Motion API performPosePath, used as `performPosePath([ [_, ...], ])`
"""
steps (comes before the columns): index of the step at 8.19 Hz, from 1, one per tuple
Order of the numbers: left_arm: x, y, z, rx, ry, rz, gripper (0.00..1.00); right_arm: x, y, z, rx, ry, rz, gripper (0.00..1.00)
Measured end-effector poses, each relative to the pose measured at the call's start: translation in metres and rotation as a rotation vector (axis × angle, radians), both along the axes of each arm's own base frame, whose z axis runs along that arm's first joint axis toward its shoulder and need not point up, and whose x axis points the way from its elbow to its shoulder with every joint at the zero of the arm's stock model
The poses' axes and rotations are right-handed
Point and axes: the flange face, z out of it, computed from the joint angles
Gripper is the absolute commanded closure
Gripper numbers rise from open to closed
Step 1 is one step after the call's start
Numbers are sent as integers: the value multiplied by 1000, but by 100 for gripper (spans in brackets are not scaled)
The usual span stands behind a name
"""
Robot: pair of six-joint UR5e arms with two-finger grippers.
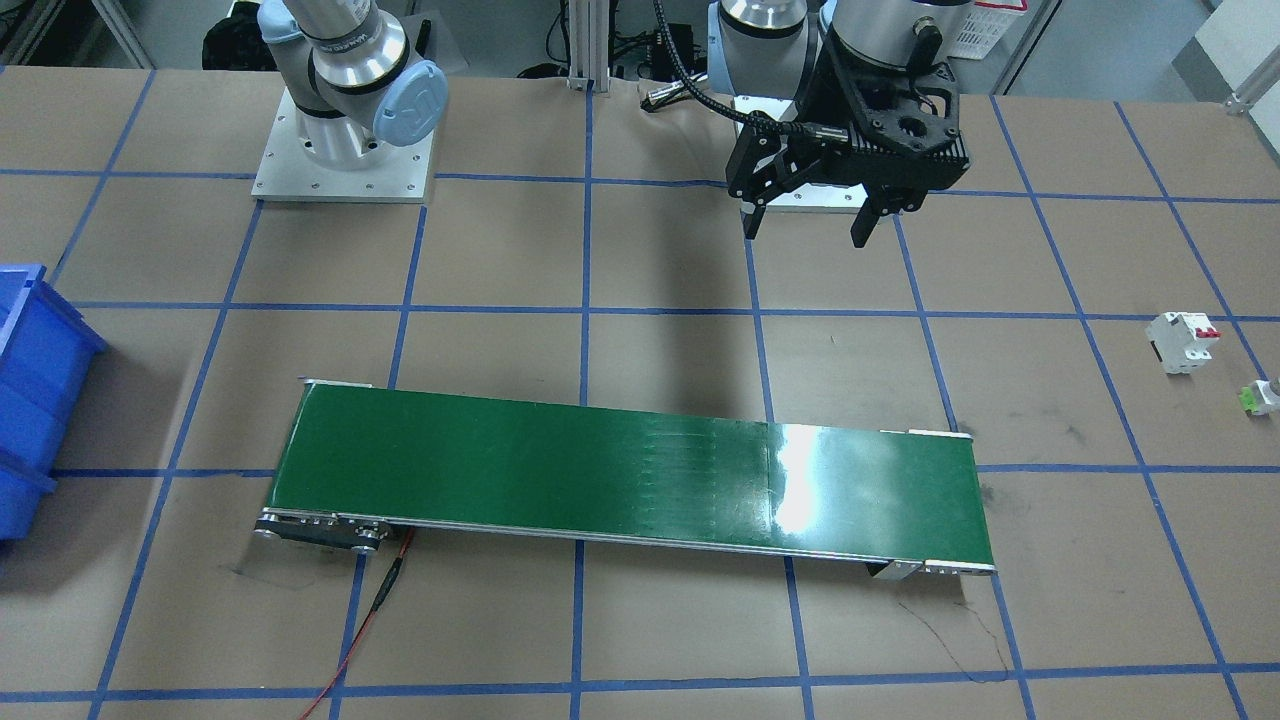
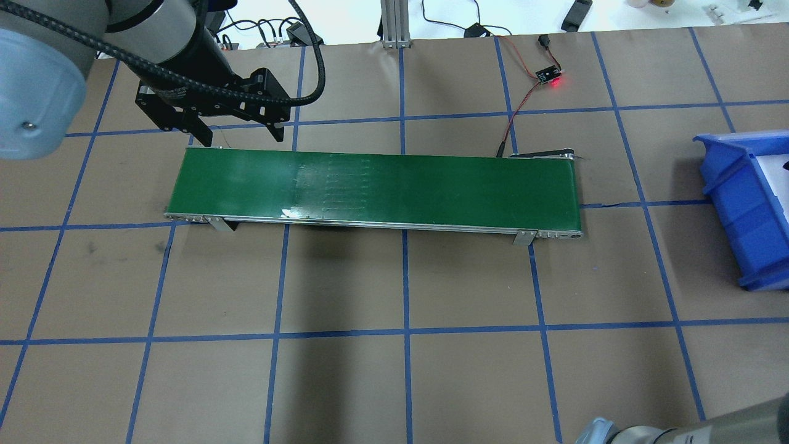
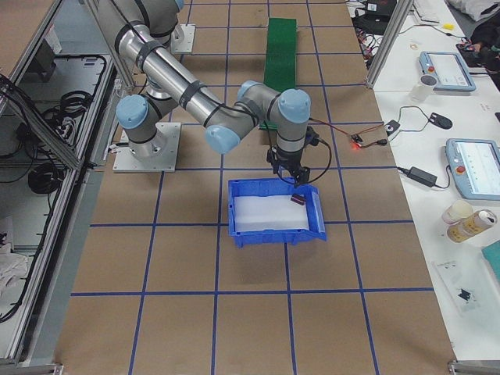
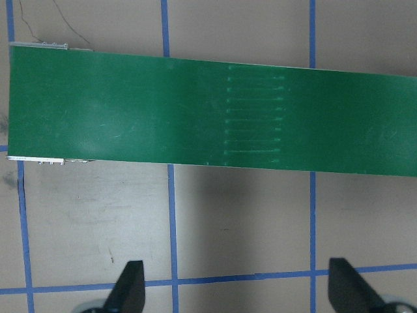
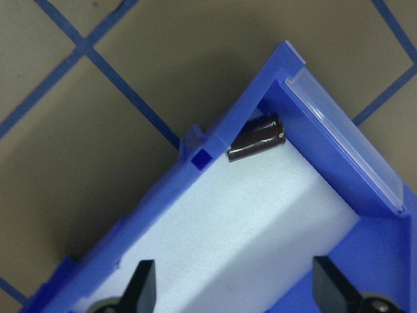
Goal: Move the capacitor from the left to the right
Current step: 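Release the capacitor in the bin and return the right gripper above the belt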
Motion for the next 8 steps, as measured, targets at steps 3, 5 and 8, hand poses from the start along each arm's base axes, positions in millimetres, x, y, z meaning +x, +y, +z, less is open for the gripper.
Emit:
performPosePath([
  [3,0,0,0,1,0,-1,0,138,14,88,0,-54,-193,0],
  [5,0,0,0,0,0,-1,0,243,30,137,-4,-78,-306,0],
  [8,0,0,0,0,0,-2,0,375,54,163,-17,-112,-485,0],
])
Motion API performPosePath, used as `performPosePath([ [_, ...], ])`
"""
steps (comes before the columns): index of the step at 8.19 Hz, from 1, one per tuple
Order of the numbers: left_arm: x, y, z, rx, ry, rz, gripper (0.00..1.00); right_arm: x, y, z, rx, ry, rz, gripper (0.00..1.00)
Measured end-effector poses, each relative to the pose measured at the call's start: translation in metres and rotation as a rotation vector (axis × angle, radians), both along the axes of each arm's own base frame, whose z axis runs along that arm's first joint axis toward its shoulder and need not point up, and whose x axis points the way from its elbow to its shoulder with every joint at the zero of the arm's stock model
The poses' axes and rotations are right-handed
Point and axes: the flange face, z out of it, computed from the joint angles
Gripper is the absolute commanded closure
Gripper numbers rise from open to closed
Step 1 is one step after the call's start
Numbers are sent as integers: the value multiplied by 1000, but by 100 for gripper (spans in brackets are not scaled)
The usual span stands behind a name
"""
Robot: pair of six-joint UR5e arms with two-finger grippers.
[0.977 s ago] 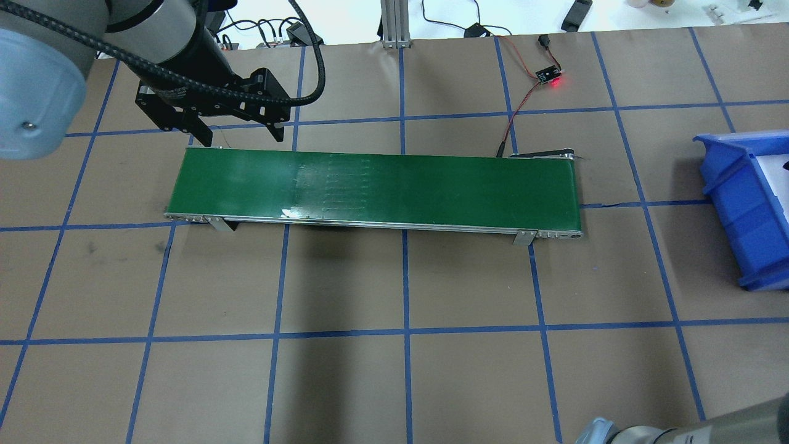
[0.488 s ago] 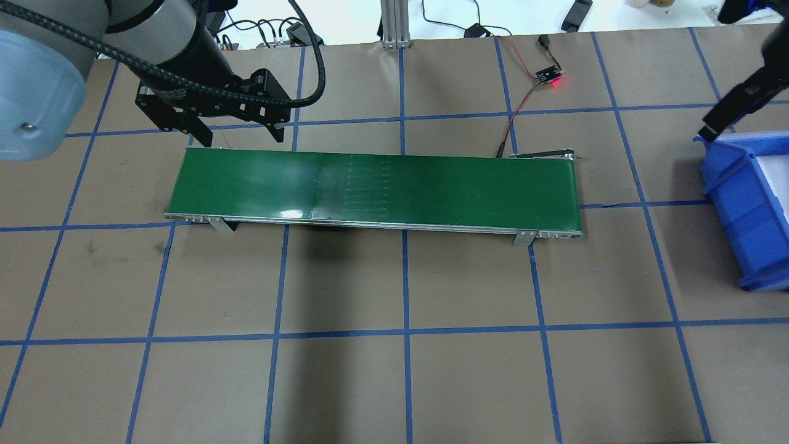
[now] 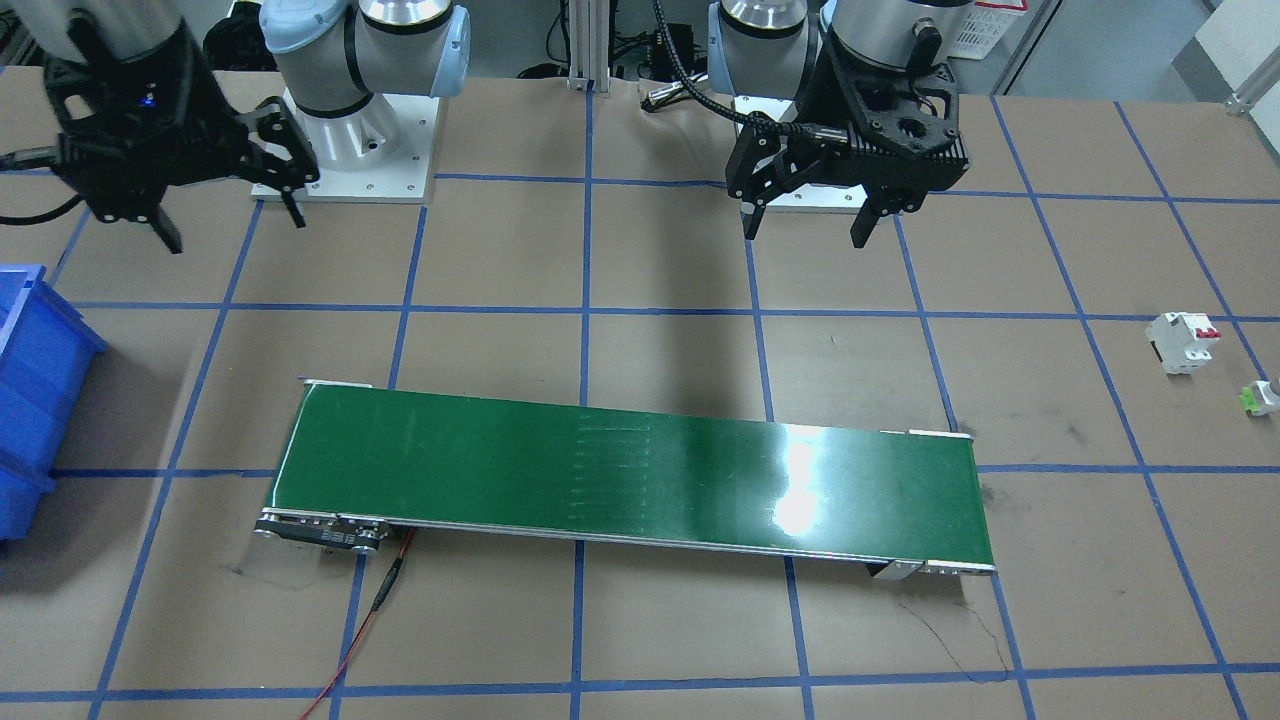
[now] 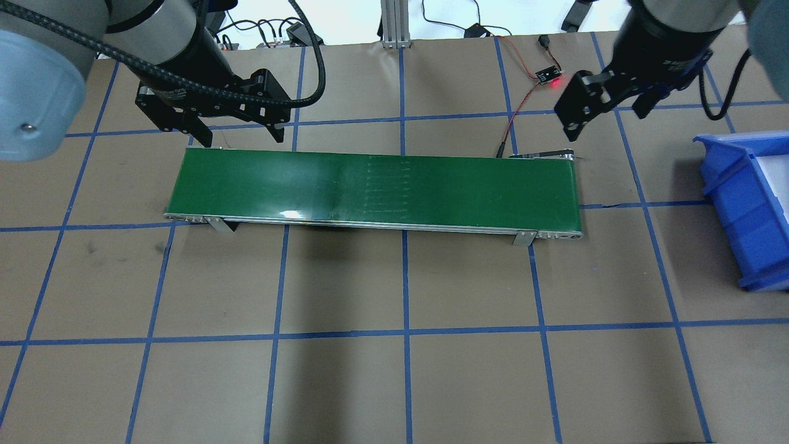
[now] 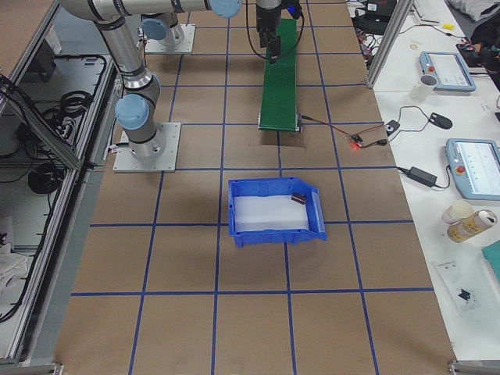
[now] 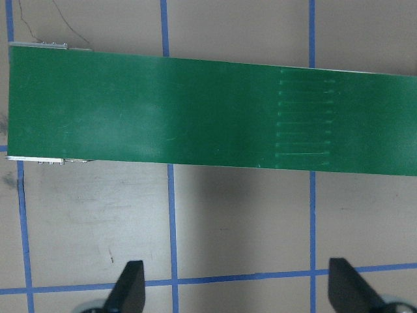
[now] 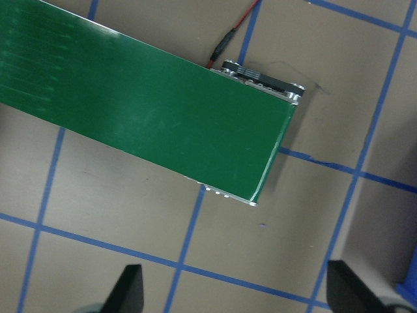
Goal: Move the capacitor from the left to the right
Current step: 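Release the capacitor in the bin and return the right gripper above the belt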
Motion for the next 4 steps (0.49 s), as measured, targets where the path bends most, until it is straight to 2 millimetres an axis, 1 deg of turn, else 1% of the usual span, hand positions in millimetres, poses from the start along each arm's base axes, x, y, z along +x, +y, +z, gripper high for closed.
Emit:
performPosePath([
  [1,0,0,0,0,0,0,0,29,8,2,2,-28,-60,0],
  [2,0,0,0,0,0,0,0,49,15,1,11,-47,-96,0],
  [3,0,0,0,-1,0,1,0,59,19,1,21,-54,-112,0],
  [4,0,0,0,-1,0,1,0,63,21,0,28,-53,-119,0],
])
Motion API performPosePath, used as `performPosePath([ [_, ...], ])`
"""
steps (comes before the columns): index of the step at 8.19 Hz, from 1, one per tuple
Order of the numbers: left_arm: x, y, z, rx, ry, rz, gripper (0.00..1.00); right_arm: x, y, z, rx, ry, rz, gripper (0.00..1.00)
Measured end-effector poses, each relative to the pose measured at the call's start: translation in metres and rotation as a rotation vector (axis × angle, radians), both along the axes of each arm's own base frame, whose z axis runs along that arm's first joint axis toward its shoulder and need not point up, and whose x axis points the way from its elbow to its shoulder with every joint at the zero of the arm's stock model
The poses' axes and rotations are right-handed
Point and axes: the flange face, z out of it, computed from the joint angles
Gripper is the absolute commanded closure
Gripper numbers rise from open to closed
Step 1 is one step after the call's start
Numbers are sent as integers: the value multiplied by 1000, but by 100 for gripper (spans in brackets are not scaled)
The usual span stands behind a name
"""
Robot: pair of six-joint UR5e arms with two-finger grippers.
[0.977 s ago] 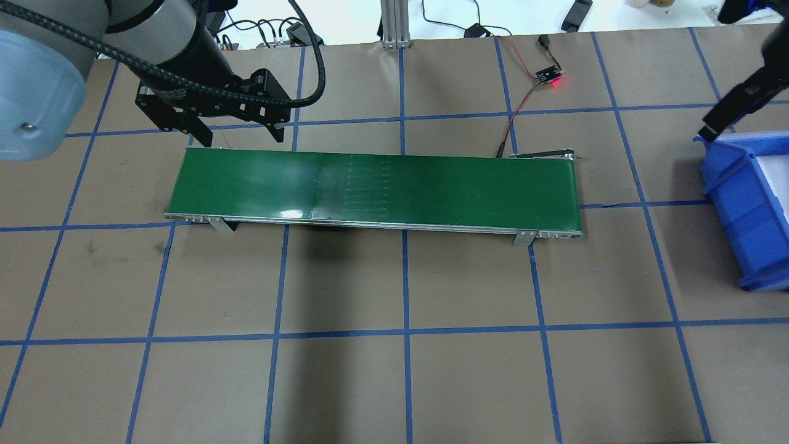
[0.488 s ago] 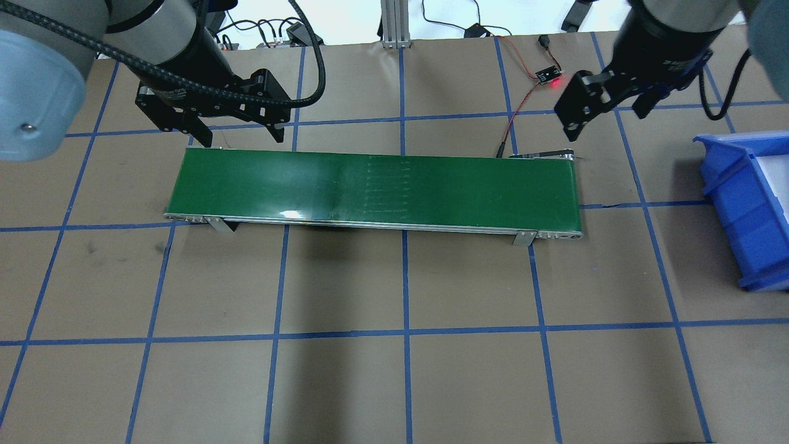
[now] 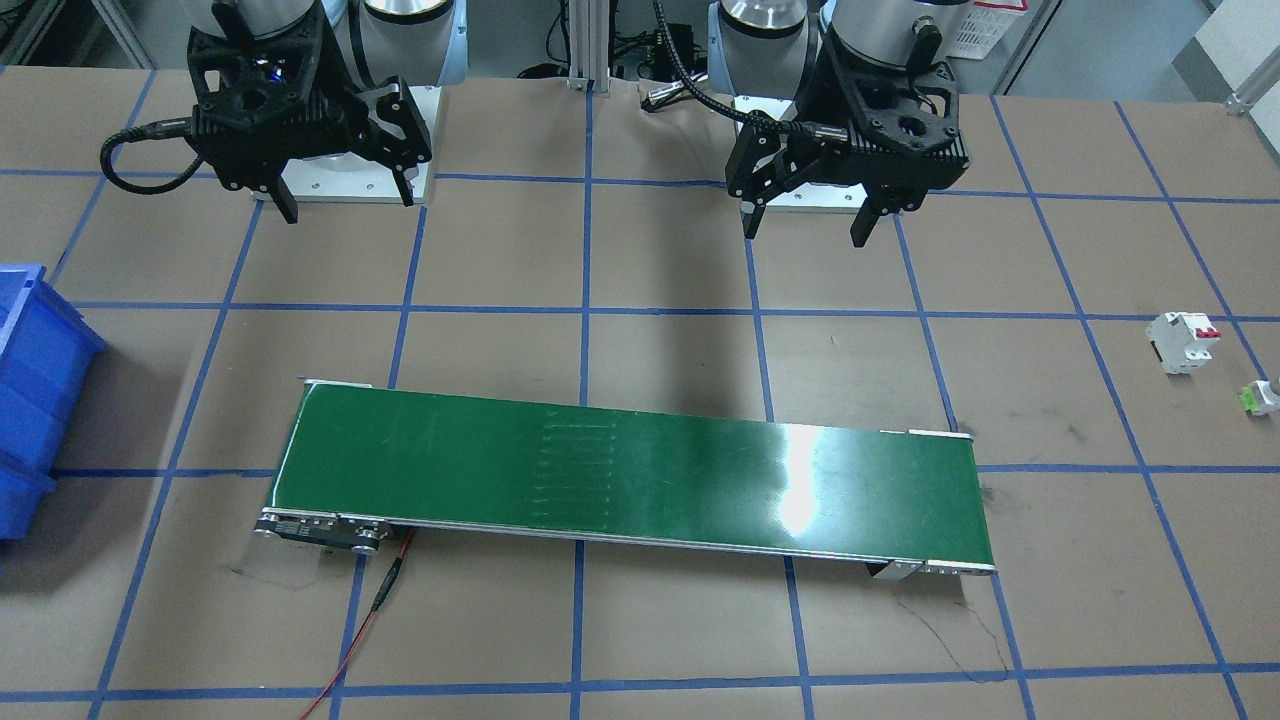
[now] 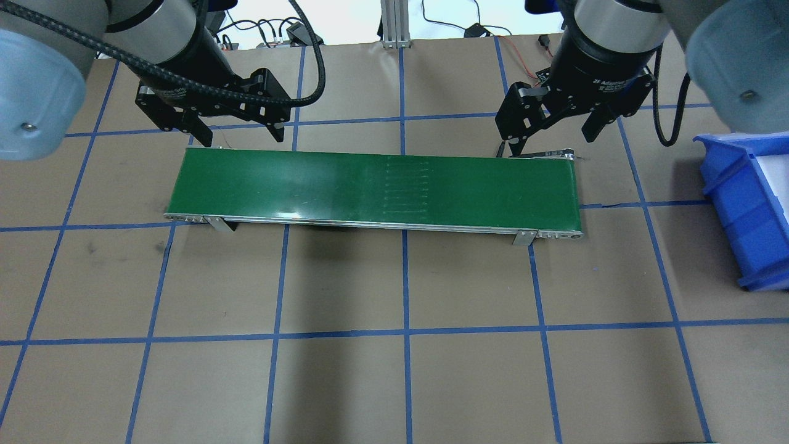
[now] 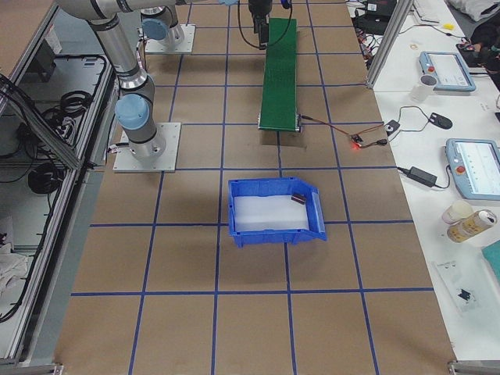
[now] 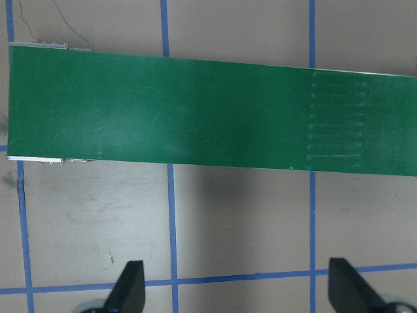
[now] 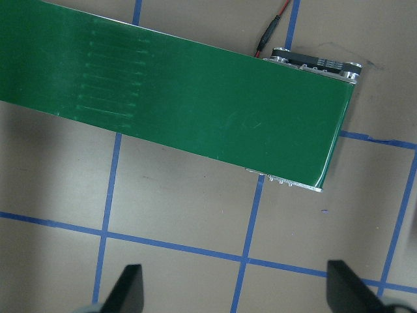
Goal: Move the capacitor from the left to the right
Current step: 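Release the capacitor in the bin and return the right gripper above the belt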
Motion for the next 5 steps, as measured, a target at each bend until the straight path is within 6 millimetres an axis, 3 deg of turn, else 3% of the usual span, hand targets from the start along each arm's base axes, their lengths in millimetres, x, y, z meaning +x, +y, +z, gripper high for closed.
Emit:
performPosePath([
  [5,0,1,1,-1,0,-1,0,2,3,0,2,-3,-5,0],
])
